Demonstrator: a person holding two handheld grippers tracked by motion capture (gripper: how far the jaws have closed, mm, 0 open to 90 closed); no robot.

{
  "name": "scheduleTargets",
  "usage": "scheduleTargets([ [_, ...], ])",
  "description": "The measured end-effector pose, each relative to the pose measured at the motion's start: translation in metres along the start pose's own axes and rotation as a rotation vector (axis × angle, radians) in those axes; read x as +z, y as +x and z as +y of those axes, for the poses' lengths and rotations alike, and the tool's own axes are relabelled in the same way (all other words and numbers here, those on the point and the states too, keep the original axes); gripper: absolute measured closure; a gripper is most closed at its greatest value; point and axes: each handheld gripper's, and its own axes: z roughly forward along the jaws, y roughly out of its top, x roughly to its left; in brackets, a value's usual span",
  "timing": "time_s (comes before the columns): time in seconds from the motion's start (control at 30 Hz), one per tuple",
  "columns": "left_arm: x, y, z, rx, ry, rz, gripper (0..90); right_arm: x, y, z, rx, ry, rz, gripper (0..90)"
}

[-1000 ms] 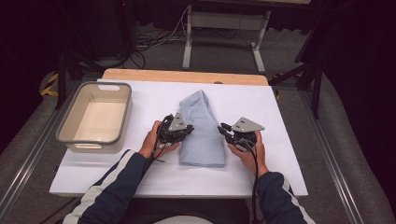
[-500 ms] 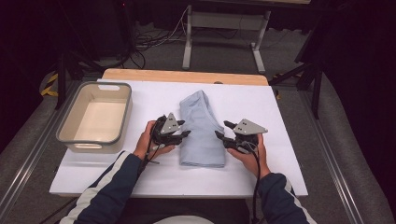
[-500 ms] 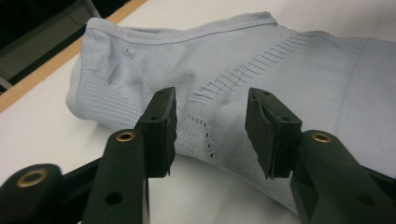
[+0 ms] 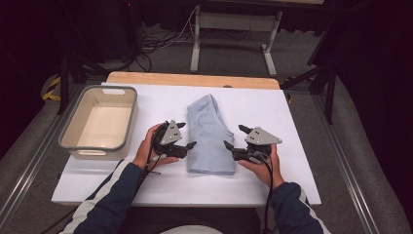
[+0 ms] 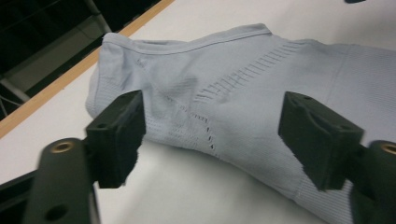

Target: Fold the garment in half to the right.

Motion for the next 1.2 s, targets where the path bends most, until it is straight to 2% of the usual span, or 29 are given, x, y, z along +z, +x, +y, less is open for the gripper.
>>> scheduleTargets([
  [0.3,-0.016,-0.002,-0.005,0.005,-0.017,0.015,11.4,-0.01,0.003,0.003,0.0,-0.017,-0.003,18.8],
  [0.43,-0.023,-0.002,-0.006,0.006,-0.02,0.027,11.0,-0.014,0.005,0.004,-0.021,-0.017,-0.013,18.5],
  [0.8,-0.049,-0.007,-0.02,0.008,-0.03,0.035,6.8,-0.024,0.008,-0.002,-0.011,-0.017,-0.011,17.9],
  [0.9,-0.055,-0.007,-0.025,-0.011,-0.041,0.035,6.6,-0.027,0.009,-0.004,-0.003,-0.014,-0.013,16.2],
  [1.1,-0.066,-0.009,-0.036,-0.011,-0.04,0.035,6.2,-0.031,0.012,-0.009,-0.025,-0.005,-0.006,15.8],
  [1.13,-0.068,-0.01,-0.04,-0.031,-0.047,0.03,5.9,-0.032,0.013,-0.01,-0.032,-0.005,-0.008,15.0],
  [1.2,-0.07,-0.01,-0.045,-0.046,-0.044,0.017,6.1,-0.033,0.015,-0.012,-0.043,-0.013,0.001,14.8],
])
